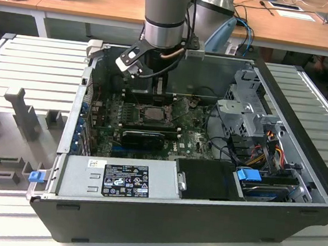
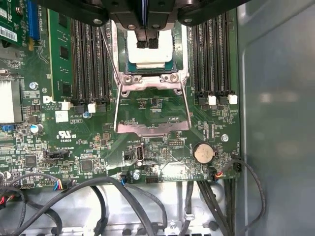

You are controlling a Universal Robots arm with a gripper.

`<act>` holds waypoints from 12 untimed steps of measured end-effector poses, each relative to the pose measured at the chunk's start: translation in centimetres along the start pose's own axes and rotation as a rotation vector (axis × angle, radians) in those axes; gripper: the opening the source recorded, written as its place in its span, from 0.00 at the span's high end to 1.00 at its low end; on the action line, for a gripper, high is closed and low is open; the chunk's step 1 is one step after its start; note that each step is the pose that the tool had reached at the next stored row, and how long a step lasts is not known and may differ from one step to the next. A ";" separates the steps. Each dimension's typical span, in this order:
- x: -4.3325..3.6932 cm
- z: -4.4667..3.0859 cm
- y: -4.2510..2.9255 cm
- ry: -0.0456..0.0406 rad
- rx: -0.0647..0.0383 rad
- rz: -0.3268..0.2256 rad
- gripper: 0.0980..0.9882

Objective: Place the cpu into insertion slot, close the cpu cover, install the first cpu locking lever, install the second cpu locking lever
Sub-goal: 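Close the cpu cover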

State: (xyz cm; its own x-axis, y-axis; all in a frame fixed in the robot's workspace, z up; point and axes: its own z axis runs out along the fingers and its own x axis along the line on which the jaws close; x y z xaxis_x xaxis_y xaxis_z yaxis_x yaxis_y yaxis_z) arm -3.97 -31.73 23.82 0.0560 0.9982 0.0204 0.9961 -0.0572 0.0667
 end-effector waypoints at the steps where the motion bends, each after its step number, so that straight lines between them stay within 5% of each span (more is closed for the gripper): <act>1: 0.00 -0.09 0.00 -0.0004 0.001 0.000 0.99; 5: 0.02 -0.77 0.04 0.0006 0.001 0.000 0.99; 12: 0.07 -3.39 0.26 0.0005 0.003 0.000 0.99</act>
State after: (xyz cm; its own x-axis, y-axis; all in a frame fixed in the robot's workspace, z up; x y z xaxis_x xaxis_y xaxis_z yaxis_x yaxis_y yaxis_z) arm -3.94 -31.73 27.22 0.0564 0.9982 0.0210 0.9963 -0.0576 0.0640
